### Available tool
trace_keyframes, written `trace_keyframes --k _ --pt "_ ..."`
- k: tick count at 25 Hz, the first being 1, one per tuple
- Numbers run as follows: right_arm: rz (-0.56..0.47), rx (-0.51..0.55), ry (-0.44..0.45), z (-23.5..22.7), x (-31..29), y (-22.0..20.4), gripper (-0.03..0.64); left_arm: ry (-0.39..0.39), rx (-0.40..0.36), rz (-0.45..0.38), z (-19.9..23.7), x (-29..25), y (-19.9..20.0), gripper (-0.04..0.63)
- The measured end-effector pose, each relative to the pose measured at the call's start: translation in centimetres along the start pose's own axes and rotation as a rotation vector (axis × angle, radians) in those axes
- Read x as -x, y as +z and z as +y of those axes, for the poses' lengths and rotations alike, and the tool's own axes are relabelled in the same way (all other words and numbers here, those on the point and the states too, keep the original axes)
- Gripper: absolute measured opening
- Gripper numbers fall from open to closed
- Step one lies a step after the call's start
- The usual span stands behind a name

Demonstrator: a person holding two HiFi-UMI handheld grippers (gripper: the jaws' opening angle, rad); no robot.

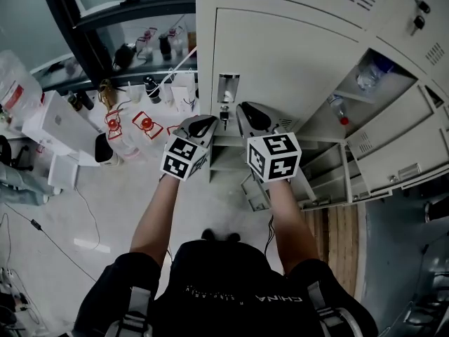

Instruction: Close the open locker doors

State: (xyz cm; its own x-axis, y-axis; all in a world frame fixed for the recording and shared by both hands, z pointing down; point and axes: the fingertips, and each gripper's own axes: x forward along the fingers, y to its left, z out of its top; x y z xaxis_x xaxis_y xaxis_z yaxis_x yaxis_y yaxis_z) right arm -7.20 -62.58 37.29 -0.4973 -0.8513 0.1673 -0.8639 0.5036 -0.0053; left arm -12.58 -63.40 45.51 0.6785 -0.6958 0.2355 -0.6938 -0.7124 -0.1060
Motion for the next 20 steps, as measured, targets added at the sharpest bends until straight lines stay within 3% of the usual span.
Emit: trace_keyframes --k 4,9,14,20 --pt "0.035 -0.087 0.053 0.8 0.8 -1.3 0.057 0.025 -0.023 0.027 -0.2 -0.1 -0.1 0.02" --pt "0.066 -0.176 0.054 1.6 0.9 -2.7 0.074 0.041 -0.02 0.033 -0.1 -0.1 -0.1 0.02" --pt "0.079 -0.322 0.03 2.5 -0.3 -3.1 0.12 0.003 -0.041 0.031 -0.1 0.0 -0.2 0.02" --pt "0.108 -0.461 -0.021 3.3 -1.6 -3.6 0.129 -0.048 -0.077 0.018 0.0 0.2 -0.4 0.02"
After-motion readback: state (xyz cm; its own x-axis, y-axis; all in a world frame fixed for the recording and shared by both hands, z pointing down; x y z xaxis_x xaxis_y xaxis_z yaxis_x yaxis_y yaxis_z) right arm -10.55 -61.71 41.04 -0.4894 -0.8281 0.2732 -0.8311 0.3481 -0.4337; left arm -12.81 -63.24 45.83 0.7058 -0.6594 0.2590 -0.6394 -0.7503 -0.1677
